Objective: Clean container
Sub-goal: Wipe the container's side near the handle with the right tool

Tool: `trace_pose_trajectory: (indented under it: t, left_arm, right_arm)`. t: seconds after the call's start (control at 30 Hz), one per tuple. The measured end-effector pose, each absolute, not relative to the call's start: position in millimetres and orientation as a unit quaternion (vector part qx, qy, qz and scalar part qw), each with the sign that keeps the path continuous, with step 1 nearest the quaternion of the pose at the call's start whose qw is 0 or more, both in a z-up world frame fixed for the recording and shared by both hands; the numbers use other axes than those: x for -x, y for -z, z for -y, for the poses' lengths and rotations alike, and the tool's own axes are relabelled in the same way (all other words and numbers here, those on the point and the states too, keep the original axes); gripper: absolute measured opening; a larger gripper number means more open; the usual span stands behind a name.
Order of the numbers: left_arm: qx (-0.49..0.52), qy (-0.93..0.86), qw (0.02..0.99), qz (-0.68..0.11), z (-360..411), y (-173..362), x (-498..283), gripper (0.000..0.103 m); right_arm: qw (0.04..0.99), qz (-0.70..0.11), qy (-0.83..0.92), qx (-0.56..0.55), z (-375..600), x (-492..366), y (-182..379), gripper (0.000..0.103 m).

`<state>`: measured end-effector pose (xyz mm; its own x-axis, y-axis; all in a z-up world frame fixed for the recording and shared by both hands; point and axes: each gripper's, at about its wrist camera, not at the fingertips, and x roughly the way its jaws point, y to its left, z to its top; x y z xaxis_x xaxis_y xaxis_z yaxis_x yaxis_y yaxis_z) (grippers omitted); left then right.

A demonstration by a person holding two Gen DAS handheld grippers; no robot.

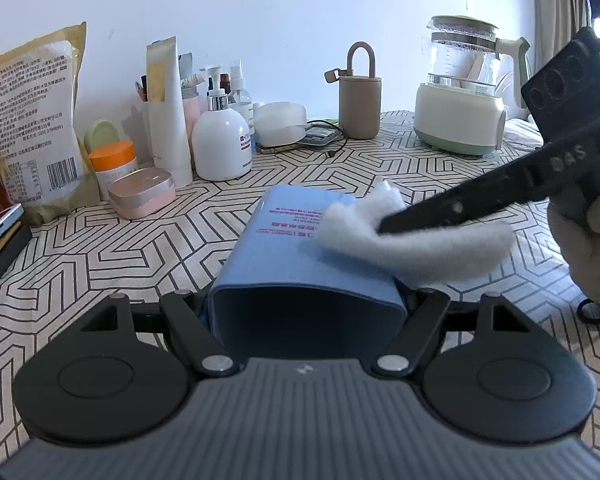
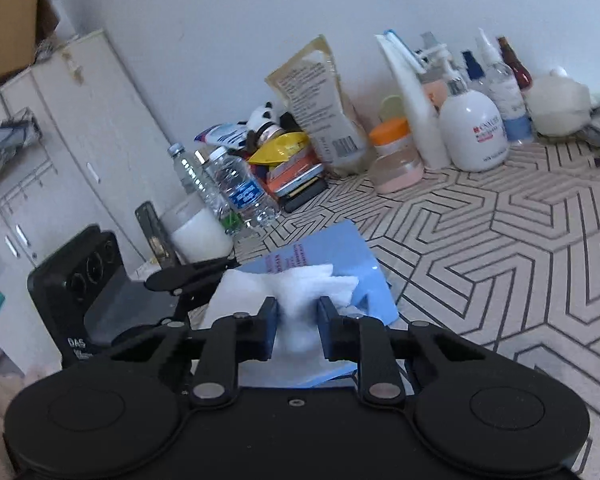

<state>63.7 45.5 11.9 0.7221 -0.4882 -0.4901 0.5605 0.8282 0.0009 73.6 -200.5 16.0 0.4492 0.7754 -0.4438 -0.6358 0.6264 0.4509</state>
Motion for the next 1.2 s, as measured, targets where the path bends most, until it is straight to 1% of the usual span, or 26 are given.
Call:
trace_pose_trajectory:
  t: [0.2, 0.27, 0.4, 0.5, 0.53, 0.77, 1.2]
  left_arm:
    - [-0.082, 0.287, 0.925, -0.237, -44, -12, -62, 0.075]
    - [-0.074, 0.284, 0.925, -0.241, -46, -12, -64, 0.075]
    - [-0.056, 0.284, 0.923, -0.252, -52, -11, -69, 0.075]
    - [-0.056, 0.283, 0.924, -0.252, -51, -11, -69, 0.075]
    - [-0.057, 0.282, 0.924, -0.252, -51, -11, -69, 0.075]
    - [-0.061, 0.274, 0.926, -0.251, -51, -11, -69, 0.074]
    - [-0.065, 0.273, 0.927, -0.248, -51, -11, -68, 0.074]
  right_arm:
    - [0.855, -0.315, -0.398, -0.110, 204, -71, -18, 0.026]
    - [0.850, -0.314, -0.409, -0.108, 200, -69, -19, 0.028]
    - [0.840, -0.317, -0.430, -0.096, 190, -65, -18, 0.028]
    - [0.835, -0.315, -0.443, -0.083, 185, -61, -20, 0.028]
    - [0.833, -0.312, -0.450, -0.078, 184, -58, -21, 0.029]
    - [0.829, -0.298, -0.470, -0.060, 178, -50, -25, 0.029]
    - [0.857, -0.306, -0.404, -0.088, 194, -66, -19, 0.029]
